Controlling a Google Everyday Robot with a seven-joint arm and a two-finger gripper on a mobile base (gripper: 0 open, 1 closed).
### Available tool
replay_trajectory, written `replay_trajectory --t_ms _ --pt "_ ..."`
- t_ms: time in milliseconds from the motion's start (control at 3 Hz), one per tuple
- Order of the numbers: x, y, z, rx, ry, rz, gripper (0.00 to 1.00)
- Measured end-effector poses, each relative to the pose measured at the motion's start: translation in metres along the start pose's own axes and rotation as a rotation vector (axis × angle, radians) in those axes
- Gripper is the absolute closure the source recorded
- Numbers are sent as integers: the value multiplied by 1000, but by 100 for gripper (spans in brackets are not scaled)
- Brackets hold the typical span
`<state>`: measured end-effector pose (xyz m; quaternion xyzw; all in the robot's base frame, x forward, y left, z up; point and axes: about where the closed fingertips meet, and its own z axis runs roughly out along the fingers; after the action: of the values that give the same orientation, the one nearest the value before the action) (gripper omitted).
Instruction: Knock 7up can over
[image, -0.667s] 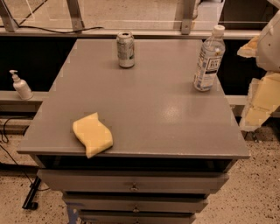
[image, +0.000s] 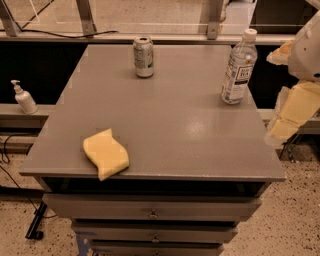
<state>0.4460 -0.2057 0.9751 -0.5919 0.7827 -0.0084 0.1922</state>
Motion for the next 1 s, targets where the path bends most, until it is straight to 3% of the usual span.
replay_trajectory --t_ms 1000 --pt "-86 20 75 -63 -495 304 0"
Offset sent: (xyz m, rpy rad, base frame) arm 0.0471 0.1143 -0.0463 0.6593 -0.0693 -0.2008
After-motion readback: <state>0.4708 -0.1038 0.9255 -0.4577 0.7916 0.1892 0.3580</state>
